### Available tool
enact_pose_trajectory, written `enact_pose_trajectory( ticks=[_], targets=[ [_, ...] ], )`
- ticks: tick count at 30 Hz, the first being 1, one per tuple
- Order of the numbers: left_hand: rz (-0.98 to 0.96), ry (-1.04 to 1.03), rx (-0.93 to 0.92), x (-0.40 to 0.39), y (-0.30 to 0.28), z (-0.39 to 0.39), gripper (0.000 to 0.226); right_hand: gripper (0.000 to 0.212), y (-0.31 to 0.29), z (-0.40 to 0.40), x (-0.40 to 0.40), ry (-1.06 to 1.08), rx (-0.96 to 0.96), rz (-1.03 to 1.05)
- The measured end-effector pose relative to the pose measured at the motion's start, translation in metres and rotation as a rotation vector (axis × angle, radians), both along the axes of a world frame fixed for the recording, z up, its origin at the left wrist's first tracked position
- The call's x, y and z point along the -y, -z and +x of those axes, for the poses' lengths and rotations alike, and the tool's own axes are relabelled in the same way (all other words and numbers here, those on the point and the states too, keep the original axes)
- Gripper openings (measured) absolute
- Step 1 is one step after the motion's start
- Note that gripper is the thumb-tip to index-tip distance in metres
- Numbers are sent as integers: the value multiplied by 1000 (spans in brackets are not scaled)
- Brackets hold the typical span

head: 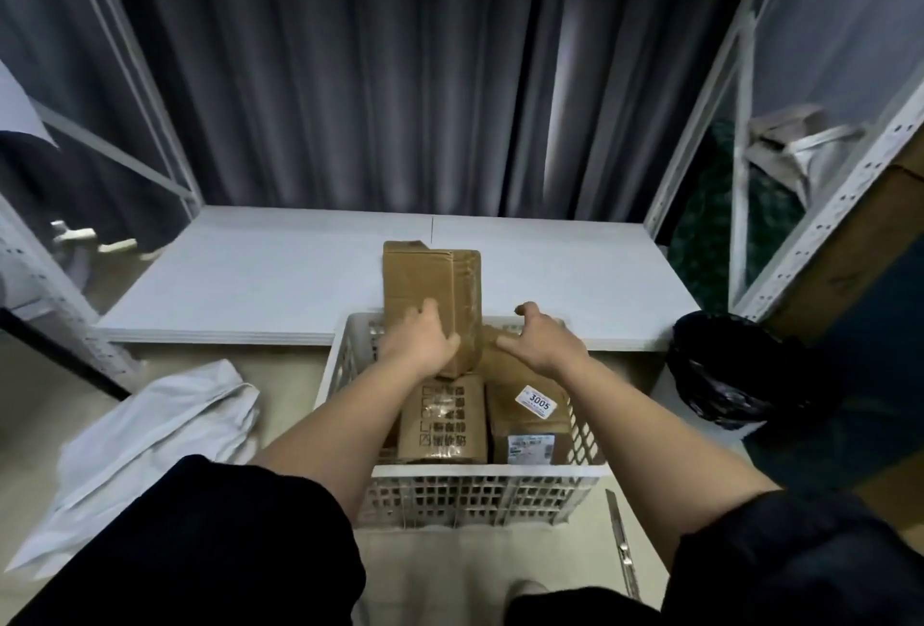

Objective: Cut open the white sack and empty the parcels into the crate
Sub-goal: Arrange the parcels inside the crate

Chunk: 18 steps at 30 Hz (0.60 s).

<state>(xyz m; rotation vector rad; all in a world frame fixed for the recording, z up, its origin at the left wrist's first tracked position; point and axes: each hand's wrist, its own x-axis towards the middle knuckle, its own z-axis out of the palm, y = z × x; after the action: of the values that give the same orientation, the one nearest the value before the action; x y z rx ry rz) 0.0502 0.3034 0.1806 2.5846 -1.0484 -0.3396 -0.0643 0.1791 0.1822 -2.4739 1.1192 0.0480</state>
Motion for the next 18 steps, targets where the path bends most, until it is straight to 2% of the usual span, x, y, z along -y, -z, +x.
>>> enact_pose_trajectory(
  ticks=[2,6,9,11,14,16,18],
  targets=[
    [12,-61,-14,11,12,29,60,86,17,30,15,41,78,171],
    [-33,-217,-176,30,43,85,75,117,52,79,43,112,289,464],
    [-130,-338,-313,41,61,115,72,134,76,105,59,130,376,595],
    [-234,-417,-473,49,73,133,65,144,88,115,64,91,400,662],
    [-391,-556,-698,62,96,159,61,142,105,128,71,67,480,750],
    [-467,-573,-698,64,89,158,48,138,110,131,75,106,560,776],
    [-545,-564,-681,70,85,159,46,130,111,128,83,176,636,800]
  ],
)
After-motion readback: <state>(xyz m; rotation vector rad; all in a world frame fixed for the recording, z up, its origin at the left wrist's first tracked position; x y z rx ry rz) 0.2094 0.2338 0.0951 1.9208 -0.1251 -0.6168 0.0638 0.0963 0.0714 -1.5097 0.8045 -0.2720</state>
